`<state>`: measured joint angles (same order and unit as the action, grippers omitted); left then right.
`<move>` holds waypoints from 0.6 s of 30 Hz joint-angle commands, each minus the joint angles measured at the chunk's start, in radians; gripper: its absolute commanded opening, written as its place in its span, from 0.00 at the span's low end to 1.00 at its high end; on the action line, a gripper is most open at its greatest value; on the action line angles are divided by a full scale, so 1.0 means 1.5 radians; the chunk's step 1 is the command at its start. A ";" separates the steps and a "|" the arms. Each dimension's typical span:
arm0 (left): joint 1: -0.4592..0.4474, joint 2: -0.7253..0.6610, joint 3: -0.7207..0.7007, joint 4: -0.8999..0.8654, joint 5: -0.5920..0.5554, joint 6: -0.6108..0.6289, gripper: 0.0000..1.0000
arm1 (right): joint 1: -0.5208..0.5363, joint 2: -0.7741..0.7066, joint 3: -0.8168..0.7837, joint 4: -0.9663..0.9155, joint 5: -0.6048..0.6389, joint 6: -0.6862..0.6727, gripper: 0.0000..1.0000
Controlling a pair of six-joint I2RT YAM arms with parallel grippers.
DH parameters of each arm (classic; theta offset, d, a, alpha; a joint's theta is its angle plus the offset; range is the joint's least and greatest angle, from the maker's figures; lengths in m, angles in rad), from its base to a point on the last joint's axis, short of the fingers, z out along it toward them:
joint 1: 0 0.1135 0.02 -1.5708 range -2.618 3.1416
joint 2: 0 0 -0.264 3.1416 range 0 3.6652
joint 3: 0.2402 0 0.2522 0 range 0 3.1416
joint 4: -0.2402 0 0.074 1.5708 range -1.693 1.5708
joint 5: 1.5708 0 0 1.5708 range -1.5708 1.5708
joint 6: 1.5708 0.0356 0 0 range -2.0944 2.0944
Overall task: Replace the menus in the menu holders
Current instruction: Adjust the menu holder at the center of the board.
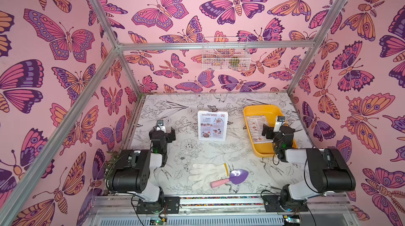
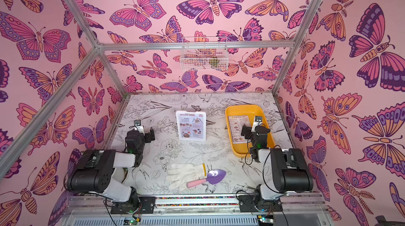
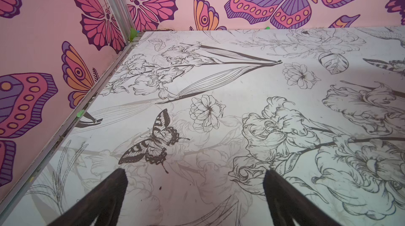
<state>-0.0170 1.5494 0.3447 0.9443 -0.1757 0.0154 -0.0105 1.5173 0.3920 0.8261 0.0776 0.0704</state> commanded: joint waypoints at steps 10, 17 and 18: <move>0.003 0.002 0.007 -0.001 0.040 0.005 0.99 | 0.005 -0.007 0.006 -0.007 0.003 -0.005 0.99; 0.020 -0.001 0.016 -0.022 0.081 -0.006 0.99 | 0.004 -0.007 0.007 -0.007 0.003 -0.005 0.99; 0.021 0.000 0.015 -0.019 0.082 -0.006 0.99 | 0.004 -0.007 0.006 -0.007 0.003 -0.005 0.99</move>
<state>-0.0036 1.5494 0.3531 0.9363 -0.1005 0.0170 -0.0105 1.5173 0.3920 0.8257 0.0776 0.0704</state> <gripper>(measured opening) 0.990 0.991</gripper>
